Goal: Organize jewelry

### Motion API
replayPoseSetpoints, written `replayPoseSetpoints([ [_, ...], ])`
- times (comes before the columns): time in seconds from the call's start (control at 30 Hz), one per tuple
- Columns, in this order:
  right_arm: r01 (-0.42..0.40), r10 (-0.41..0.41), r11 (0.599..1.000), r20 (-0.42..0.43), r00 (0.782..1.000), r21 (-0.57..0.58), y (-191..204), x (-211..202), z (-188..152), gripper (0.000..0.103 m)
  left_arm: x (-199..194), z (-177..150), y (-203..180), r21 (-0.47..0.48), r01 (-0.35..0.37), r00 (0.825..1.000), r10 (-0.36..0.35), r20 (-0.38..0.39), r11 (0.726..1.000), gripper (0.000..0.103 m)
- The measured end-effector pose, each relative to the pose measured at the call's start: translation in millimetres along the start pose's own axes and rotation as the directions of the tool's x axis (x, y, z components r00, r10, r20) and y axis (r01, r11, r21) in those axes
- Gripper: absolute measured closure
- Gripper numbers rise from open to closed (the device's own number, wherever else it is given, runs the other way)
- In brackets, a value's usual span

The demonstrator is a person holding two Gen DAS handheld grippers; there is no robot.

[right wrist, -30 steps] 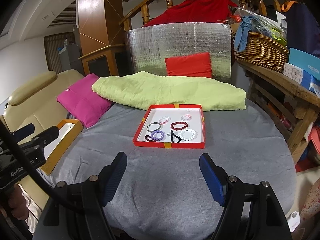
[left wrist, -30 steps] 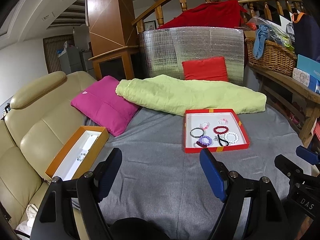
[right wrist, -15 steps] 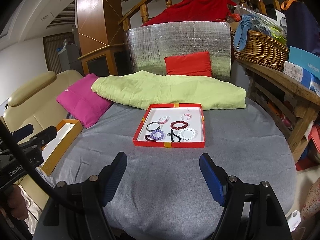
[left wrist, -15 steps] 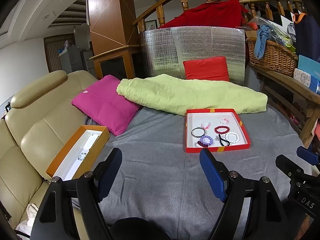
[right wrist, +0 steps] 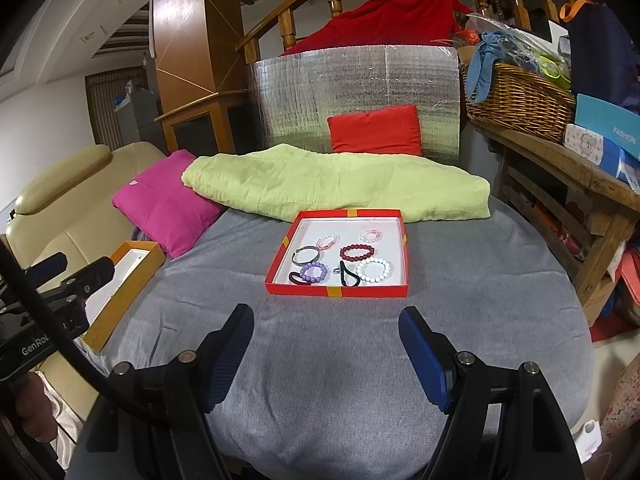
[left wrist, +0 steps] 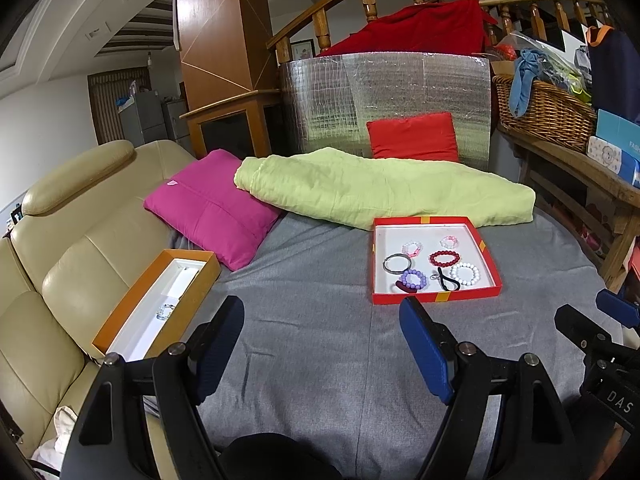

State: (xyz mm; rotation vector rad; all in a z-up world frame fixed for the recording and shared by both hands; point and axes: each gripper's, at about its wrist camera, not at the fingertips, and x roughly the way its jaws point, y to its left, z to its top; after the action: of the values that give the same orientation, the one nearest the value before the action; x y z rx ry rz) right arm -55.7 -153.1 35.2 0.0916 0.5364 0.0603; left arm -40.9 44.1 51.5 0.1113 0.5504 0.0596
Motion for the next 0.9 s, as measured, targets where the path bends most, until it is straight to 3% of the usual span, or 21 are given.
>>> replayPoseSetpoints([
  [0.9, 0.008, -0.008, 1.0, 0.008, 1.0, -0.001, 1.0, -2.6, 0.8, 0.025, -0.6, -0.4, 4.4, 0.003, 0.009, 1.0, -0.009, 0.0, 1.0, 0.023],
])
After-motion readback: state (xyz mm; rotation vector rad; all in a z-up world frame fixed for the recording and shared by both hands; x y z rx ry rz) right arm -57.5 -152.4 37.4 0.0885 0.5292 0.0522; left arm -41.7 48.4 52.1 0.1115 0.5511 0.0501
